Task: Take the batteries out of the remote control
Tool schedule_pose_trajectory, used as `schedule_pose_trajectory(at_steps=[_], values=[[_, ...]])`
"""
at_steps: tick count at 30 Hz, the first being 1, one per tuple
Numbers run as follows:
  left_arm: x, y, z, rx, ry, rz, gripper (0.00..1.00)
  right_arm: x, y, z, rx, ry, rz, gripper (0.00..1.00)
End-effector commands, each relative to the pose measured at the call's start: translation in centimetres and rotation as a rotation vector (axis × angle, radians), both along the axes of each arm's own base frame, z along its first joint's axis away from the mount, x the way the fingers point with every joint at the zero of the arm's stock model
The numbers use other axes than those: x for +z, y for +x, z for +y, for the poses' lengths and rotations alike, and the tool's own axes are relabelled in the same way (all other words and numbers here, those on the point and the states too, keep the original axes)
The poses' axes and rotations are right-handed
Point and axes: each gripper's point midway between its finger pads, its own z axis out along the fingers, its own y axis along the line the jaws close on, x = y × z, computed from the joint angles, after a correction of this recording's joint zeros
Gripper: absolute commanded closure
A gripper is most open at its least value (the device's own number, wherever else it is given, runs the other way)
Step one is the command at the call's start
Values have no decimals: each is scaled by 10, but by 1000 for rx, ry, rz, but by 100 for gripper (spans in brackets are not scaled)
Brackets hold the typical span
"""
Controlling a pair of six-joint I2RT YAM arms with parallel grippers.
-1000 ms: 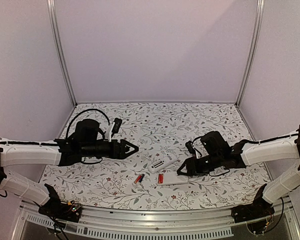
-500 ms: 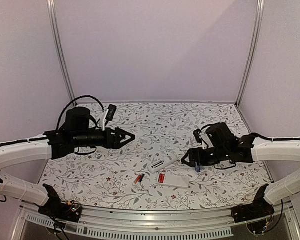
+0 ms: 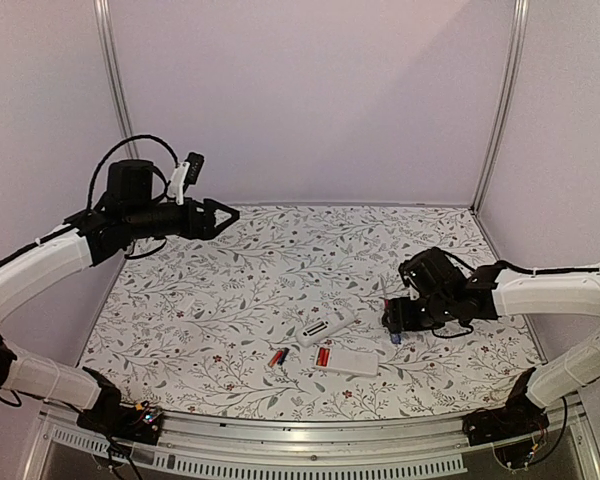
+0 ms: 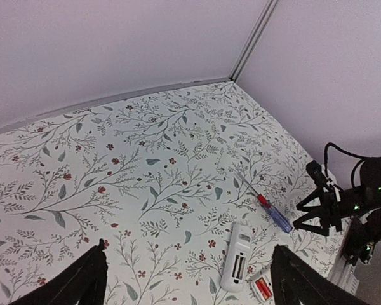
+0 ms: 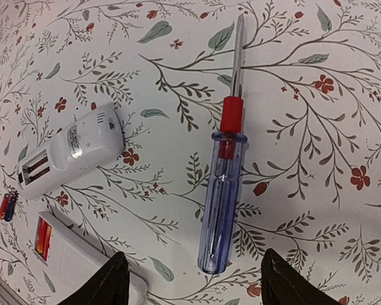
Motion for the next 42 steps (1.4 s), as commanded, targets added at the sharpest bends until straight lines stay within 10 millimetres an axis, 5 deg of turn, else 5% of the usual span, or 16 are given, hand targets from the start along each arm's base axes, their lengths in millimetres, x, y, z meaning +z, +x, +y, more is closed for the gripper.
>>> schedule_pose_trajectory(at_steps=[1,5,26,36,42], values=[[-21,22,26,68,117,-64,11,-7,7,-3,-26,-43,9,34],[-38,25,39,92,116,-18,12,-19,8,-3,-27,-74,35,38],[-44,29,54,178,140,-9,11,-55,14,-4,-16,-189,91,65],[-44,27,50,159,119,-1,11,-52,13,-9,-36,-187,82,88],[-37,20,44,118,83,-13,12,-29,17,-7,-37,-125,36,99]])
